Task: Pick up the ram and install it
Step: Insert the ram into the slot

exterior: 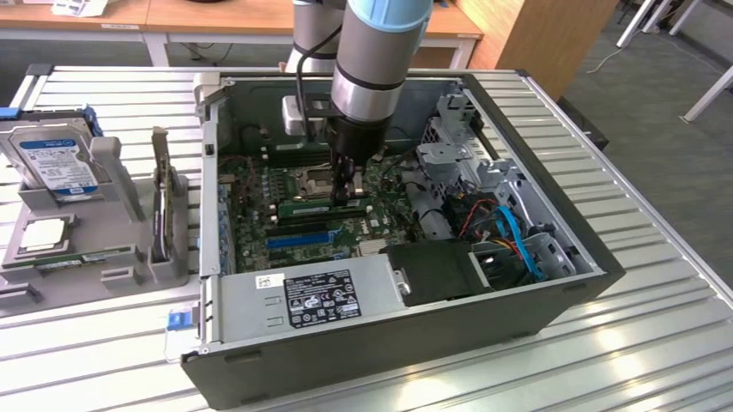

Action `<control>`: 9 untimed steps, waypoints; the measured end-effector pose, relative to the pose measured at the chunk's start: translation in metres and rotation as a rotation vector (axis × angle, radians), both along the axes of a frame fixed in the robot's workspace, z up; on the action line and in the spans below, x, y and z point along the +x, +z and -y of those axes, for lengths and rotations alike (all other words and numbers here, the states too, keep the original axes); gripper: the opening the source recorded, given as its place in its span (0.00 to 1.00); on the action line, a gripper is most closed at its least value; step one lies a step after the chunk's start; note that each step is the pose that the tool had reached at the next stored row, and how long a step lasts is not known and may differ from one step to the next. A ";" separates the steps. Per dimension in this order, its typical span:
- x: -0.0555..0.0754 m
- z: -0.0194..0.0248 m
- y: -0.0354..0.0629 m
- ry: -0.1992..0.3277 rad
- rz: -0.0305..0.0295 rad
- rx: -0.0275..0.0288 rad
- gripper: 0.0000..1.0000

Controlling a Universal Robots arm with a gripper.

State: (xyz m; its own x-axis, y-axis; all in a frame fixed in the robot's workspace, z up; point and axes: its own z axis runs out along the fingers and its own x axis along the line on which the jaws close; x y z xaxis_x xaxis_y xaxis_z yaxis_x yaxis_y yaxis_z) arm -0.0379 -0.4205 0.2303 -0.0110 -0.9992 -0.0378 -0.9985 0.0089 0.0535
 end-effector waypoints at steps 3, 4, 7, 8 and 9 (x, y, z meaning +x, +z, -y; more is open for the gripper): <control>0.000 0.0001 -0.0003 0.000 0.0000 -0.0001 0.11; 0.000 0.0001 -0.0008 0.000 0.0000 0.0000 0.11; 0.000 0.0000 -0.0012 0.000 0.0000 -0.0001 0.11; 0.000 0.0001 -0.0014 0.000 0.0000 0.0000 0.11; 0.000 0.0001 -0.0015 0.000 0.0000 -0.0001 0.11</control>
State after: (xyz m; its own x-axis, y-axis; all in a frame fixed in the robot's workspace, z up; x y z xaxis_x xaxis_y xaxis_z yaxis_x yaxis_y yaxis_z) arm -0.0377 -0.4206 0.2287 -0.0110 -0.9992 -0.0378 -0.9985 0.0090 0.0535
